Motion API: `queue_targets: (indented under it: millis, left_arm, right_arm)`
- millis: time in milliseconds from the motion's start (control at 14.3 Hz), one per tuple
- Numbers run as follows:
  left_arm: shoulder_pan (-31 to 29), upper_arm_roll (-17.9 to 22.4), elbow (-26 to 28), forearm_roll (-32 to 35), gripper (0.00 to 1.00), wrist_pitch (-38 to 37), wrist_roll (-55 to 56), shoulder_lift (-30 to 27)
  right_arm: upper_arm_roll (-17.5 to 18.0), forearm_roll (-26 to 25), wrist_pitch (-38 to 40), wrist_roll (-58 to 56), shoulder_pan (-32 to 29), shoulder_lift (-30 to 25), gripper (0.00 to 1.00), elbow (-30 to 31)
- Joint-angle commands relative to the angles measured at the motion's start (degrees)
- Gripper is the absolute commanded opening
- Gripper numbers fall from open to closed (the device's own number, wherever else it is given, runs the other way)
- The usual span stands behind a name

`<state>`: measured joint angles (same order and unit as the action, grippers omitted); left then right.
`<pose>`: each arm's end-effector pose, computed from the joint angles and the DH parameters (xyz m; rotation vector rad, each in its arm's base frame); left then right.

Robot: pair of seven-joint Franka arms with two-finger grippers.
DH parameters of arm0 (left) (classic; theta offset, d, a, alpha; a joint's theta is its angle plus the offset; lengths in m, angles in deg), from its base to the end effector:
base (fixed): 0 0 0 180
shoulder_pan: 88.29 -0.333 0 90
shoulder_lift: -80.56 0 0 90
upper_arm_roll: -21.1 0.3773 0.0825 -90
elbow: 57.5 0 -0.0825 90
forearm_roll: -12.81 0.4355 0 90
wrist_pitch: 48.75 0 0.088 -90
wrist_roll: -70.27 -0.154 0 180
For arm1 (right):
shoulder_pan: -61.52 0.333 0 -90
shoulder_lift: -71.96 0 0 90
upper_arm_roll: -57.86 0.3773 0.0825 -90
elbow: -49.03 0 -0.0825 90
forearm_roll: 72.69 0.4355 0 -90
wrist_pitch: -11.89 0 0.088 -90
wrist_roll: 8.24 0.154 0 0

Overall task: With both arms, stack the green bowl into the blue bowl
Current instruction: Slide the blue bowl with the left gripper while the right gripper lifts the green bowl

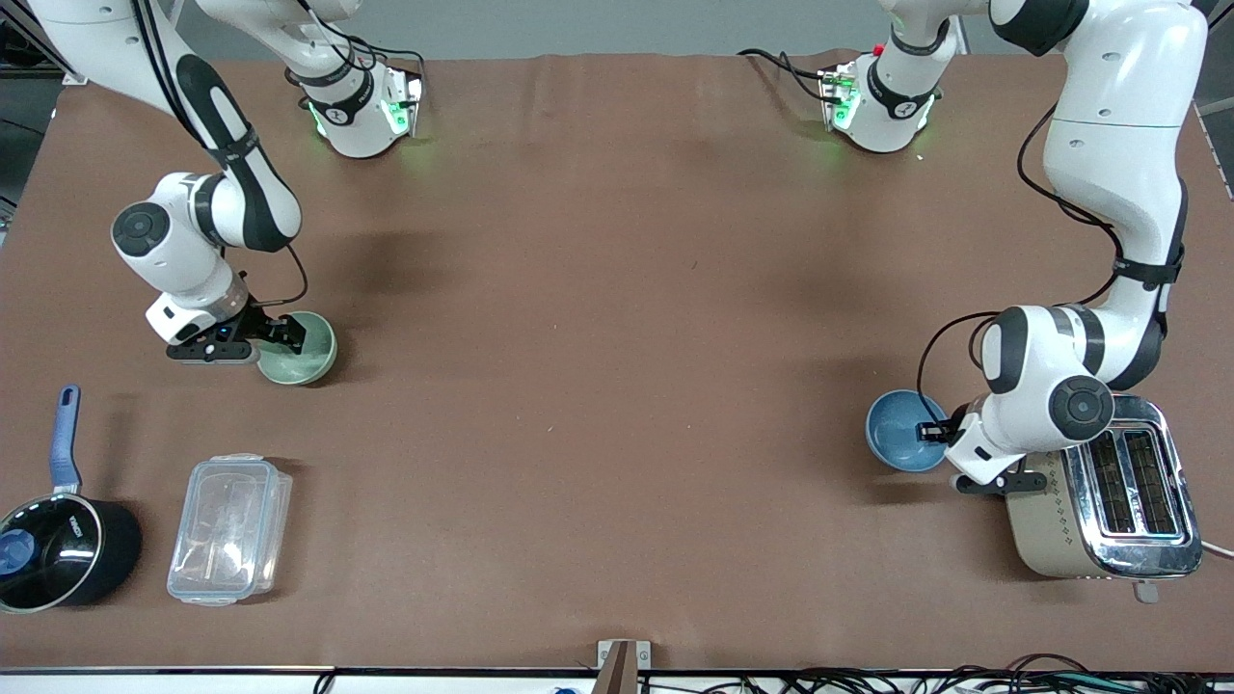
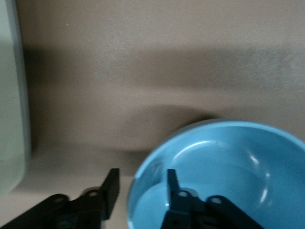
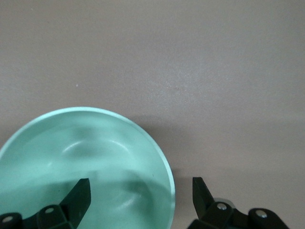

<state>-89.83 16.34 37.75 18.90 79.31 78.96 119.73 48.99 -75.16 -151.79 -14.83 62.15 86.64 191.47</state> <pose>0.7414 -0.0295 0.1661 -3.0991 -0.0638 0.1617 0.5205 -0.0775 0.1666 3.0690 0.0294 0.1673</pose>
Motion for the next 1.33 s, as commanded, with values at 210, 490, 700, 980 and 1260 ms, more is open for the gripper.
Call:
queue_targets:
  millis: [210,490,700,980,1260]
  left_arm:
    - [0.74,-10.24,-2.16,-1.87,0.00,-1.75,11.39,-3.23]
    - [7.12,-18.44,-6.56,-1.26,0.00,-2.65,31.78,-1.74]
    - [16.10,-18.18,-8.67,-1.61,0.00,-2.30,41.46,0.36]
    - [26.55,-17.22,-13.77,-1.26,0.00,0.41,47.45,8.26]
    - [31.24,-14.93,-13.78,-1.17,0.27,7.28,51.78,10.66]
  right_arm:
    - [-0.71,-0.42,-0.34,-7.80,-0.98,0.71,0.21,0.92]
    - [-0.98,0.54,14.75,-6.68,-0.71,-1.93,0.00,-4.43]
    - [-0.72,0.63,24.34,-4.75,0.07,-4.56,0.00,-7.86]
    - [-0.02,0.72,48.71,-1.50,2.44,-7.03,0.00,-22.13]
    - [2.53,5.36,67.51,4.03,4.11,-6.59,0.00,-37.56]
